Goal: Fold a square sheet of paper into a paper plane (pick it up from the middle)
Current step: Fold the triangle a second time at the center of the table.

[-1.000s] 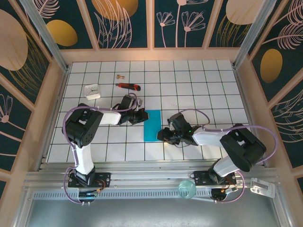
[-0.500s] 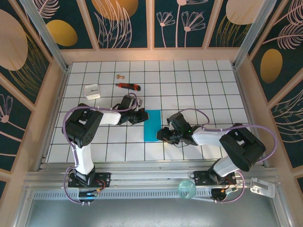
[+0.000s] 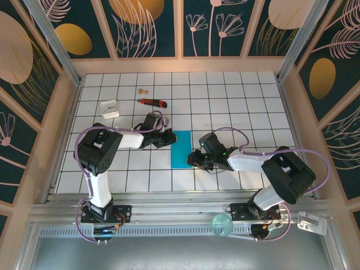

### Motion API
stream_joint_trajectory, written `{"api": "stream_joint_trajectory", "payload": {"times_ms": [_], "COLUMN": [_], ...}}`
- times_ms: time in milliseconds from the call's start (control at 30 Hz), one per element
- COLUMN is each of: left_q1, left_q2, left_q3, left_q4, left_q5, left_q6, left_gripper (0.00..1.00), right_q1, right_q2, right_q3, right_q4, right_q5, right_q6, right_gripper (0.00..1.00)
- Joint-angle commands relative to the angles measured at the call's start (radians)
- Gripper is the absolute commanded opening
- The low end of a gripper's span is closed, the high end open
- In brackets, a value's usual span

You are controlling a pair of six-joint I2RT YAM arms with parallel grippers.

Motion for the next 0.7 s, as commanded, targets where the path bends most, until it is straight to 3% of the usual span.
{"api": "stream_joint_trajectory", "payload": {"times_ms": [0, 667], "left_q1": [-0.002, -0.002], "left_q2": [0.037, 0.038], "left_q3": [-0.03, -0.033], "left_q4": [-0.086, -0.08], "left_q5": [-0.015, -0.011], "left_q6": [0.021, 0.021], "left_gripper": [0.0, 0.0], "right_q1": [0.005, 0.007], "right_q2": [-0.006, 0.02], "right_q3": [0.021, 0.024], "right_q4": [-0.009, -0.012], "right_q5": [0.016, 0.007], "right_q6": [-0.019, -0.015], "right_gripper": [0.36, 0.36]}}
